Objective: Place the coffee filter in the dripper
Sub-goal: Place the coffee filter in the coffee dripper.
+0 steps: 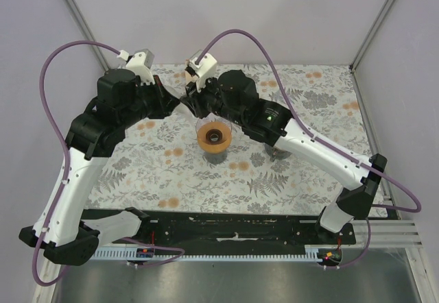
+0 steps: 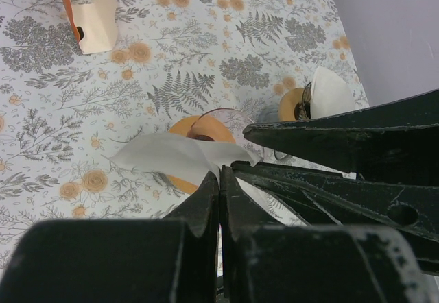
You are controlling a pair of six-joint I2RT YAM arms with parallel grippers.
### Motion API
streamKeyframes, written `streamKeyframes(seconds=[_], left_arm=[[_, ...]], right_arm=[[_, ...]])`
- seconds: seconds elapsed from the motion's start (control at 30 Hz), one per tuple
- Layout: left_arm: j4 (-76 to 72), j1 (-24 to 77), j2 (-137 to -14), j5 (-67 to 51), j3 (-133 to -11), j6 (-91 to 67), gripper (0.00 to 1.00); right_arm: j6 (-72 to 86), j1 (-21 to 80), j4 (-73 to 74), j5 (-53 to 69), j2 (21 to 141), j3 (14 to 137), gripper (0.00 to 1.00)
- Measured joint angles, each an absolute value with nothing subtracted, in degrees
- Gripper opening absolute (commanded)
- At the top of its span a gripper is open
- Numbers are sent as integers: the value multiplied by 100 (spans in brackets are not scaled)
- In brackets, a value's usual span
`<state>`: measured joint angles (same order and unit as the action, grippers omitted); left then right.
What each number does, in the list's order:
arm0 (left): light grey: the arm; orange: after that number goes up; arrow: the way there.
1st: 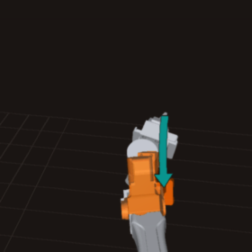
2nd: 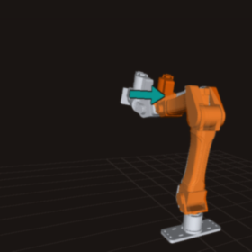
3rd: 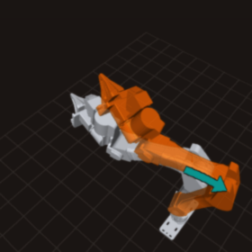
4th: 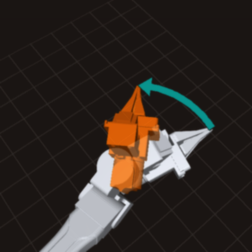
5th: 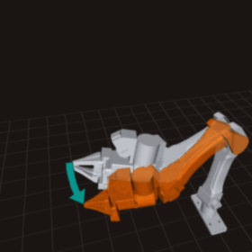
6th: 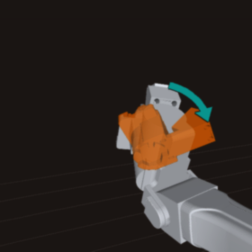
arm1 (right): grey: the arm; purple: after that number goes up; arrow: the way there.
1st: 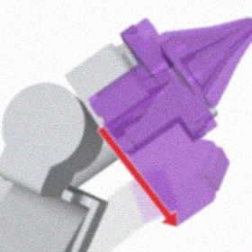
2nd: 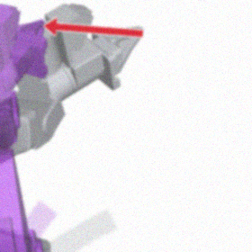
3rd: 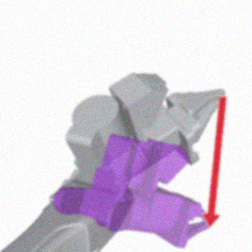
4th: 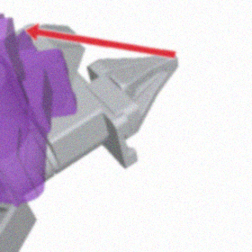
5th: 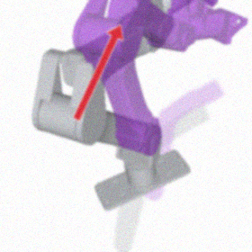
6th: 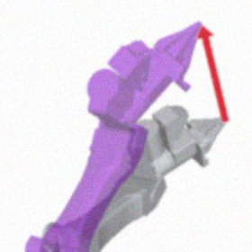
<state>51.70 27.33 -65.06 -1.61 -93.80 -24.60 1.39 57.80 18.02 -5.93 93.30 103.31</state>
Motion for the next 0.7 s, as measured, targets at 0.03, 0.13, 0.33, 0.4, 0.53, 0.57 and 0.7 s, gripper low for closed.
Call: streamKeyframes(seconds=[0.03,0.13,0.33,0.4,0.53,0.57,0.7], left_arm=[[5170,2733,-6506,-165,-9380,-2460,2],[5192,2696,-6504,-158,-9380,-2456,2],[5190,2681,-6493,-185,-9380,-2456,2],[5188,2681,-6493,-202,-9380,-2453,2],[5170,2681,-6495,-191,-9380,-2346,2],[5172,2681,-6495,-132,-9380,-2235,2],[5229,2685,-6497,344,-9365,-1603,2]], right_arm=[[148,5780,1798,-563,9354,10350,36],[148,5767,1802,-508,9454,10427,39],[145,5765,1776,-666,9699,10521,40],[143,5765,1761,-742,9760,10525,24],[110,5776,1765,-808,9845,10527,0],[95,5776,1765,-888,9852,10527,0],[-102,5734,1754,-1323,9808,10490,0]])
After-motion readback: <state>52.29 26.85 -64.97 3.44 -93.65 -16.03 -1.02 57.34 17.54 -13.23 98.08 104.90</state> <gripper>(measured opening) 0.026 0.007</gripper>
